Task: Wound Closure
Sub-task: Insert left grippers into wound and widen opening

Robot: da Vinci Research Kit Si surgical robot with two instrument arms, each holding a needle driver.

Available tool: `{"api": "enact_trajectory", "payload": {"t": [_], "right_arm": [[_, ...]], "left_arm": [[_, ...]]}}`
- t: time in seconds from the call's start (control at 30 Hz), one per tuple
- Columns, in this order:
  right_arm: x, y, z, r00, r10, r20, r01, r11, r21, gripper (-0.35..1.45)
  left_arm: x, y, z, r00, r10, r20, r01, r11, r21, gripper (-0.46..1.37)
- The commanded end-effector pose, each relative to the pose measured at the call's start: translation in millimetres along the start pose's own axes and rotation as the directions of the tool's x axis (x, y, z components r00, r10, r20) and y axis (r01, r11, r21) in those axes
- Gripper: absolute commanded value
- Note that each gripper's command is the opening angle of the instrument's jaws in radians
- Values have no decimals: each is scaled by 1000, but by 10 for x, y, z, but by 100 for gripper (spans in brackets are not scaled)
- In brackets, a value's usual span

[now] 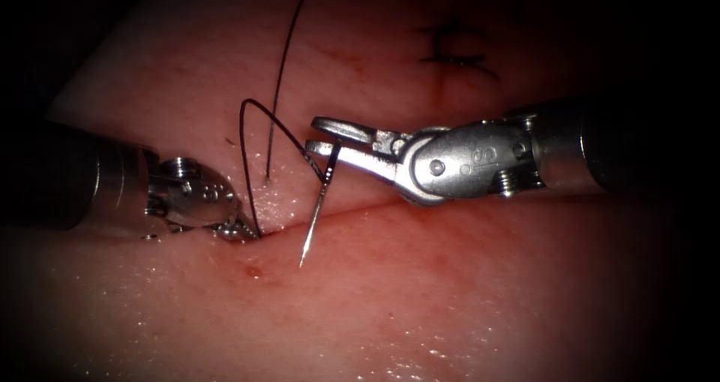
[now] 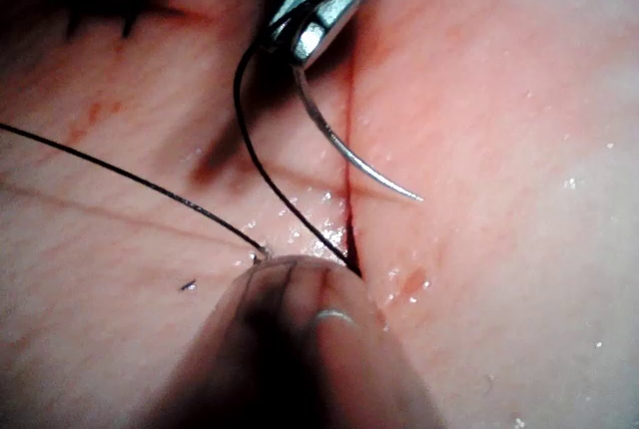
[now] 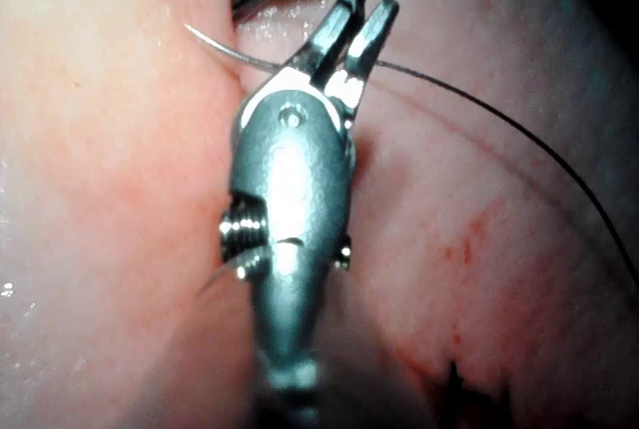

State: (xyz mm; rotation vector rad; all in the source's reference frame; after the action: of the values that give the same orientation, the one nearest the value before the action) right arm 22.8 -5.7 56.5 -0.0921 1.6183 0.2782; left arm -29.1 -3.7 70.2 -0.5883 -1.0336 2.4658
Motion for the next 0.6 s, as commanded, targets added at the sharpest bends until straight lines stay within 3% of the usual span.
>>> {"api": "enact_trajectory", "payload": {"t": [0.03, 0.27, 0.3, 0.37, 0.47, 0.6], "right_arm": [[0, 0, 0, 1000, 0, 0, 0, 1000, -6, -35], [-2, -3, 1, 1000, -3, 0, 3, 1000, -6, -35], [-2, -3, 1, 1000, -3, 0, 3, 1000, -6, -35], [-3, -4, 1, 1000, -4, 0, 4, 1000, -6, -35], [-4, -6, 2, 1000, -6, -3, 6, 1000, -8, -35], [-7, -11, 5, 1000, -10, -1, 10, 1000, -7, -35]], "left_arm": [[0, -1, 1, 1000, 0, 5, 0, 1000, -10, -35], [0, -14, 5, 1000, -8, 4, 8, 1000, -8, -35], [1, -16, 6, 1000, -8, 4, 8, 1000, -2, -23], [4, -21, 7, 1000, -9, 6, 9, 1000, 25, 21], [8, -25, 9, 1000, -13, 4, 13, 998, 56, 59], [9, -26, 9, 1000, -14, 4, 14, 998, 62, 72]]}}
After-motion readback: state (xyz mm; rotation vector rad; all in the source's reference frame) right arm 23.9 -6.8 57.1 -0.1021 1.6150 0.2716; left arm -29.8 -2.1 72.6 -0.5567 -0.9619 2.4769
